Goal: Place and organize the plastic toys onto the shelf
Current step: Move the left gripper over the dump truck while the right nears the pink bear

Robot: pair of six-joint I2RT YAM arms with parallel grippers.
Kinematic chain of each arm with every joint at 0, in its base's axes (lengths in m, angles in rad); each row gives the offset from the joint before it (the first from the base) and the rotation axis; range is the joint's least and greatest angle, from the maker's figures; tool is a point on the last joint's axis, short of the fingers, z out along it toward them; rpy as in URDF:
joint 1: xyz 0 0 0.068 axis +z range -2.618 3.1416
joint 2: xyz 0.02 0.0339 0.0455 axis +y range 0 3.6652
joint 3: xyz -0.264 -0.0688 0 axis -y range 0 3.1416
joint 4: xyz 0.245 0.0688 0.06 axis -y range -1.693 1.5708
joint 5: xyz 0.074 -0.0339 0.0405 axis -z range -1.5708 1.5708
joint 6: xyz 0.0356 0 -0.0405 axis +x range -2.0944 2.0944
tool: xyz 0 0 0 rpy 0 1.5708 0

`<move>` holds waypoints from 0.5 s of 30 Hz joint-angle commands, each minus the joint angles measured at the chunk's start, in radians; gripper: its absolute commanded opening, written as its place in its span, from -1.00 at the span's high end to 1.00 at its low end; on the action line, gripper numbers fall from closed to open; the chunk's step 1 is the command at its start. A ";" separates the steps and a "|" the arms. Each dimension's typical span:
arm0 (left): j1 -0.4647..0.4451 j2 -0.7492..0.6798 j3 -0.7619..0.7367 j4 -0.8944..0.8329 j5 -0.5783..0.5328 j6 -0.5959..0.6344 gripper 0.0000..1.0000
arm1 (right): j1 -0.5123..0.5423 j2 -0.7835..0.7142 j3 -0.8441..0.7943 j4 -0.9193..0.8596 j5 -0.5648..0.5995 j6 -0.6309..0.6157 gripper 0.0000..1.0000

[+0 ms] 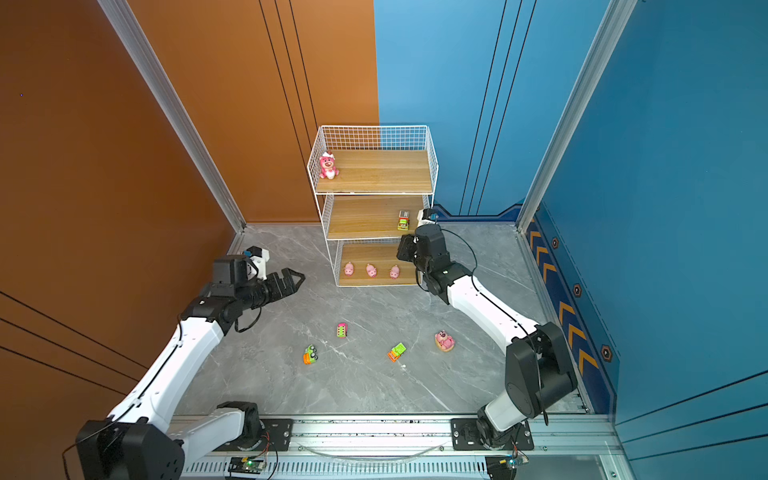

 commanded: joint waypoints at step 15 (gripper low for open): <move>0.010 0.010 -0.009 0.014 0.024 -0.006 -0.96 | 0.003 0.017 0.002 0.121 -0.046 0.029 0.71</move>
